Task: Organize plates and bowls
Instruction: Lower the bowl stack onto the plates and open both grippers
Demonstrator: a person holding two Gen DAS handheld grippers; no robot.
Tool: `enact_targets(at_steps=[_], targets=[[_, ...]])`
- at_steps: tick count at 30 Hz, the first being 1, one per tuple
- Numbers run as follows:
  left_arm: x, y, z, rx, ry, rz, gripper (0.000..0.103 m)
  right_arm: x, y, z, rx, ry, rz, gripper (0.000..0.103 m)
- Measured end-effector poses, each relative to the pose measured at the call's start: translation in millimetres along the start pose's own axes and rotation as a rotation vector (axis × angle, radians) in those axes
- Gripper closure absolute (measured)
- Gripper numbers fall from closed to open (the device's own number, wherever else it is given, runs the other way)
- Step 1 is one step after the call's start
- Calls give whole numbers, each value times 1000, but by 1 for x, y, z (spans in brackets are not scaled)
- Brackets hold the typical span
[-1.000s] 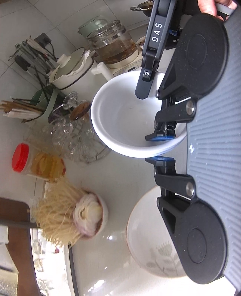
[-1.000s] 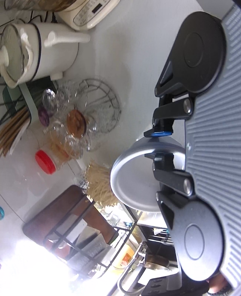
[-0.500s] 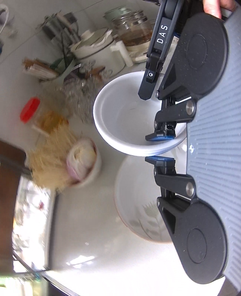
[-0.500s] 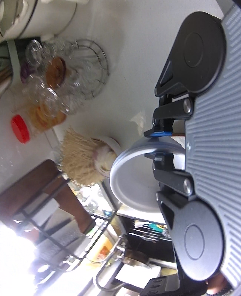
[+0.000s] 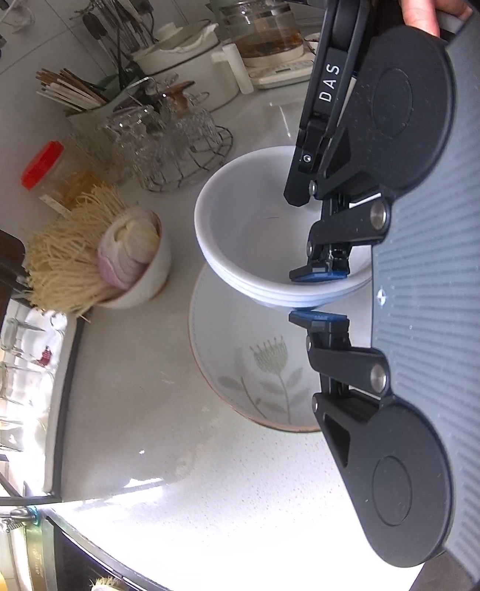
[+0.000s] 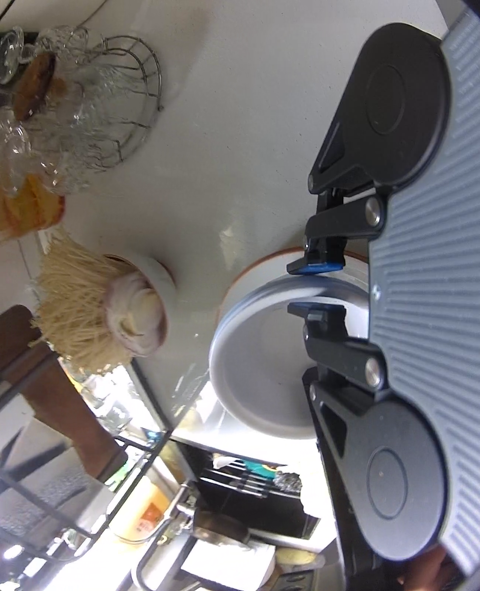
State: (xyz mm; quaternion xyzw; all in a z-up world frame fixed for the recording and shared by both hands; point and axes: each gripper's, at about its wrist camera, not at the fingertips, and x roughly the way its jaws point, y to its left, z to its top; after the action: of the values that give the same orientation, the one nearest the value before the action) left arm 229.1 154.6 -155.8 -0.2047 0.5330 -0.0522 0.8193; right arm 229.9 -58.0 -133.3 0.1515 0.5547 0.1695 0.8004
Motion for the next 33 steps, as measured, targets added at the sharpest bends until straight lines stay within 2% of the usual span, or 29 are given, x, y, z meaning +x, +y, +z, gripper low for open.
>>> enact_targets(at_steps=[7,12,18,25,26,28,29,33], targets=[[5,15,-1,-18,6,30,84,18,14,1,-41,33,-9,84],[10,17,0,5,2,62,84,31,17,-2,-47,61,-27,84],[19,22,-2,8,28,47,84,39,13,-5,-34,78,-41,84],[18,18,1,19,18,39,84,34,17,-1,-37,41,-57,83],[18,17,2,21,20,37,83,32,18,0,-40,31,-62,83],[16,18,3,24,22,34,70,28,20,1,-52,9,-74,82],[14,17,3,35,16,38,67,26,21,0,-57,1,-79,82],[6,9,4,86,-16,51,65,16,21,-3,-69,-34,-76,82]])
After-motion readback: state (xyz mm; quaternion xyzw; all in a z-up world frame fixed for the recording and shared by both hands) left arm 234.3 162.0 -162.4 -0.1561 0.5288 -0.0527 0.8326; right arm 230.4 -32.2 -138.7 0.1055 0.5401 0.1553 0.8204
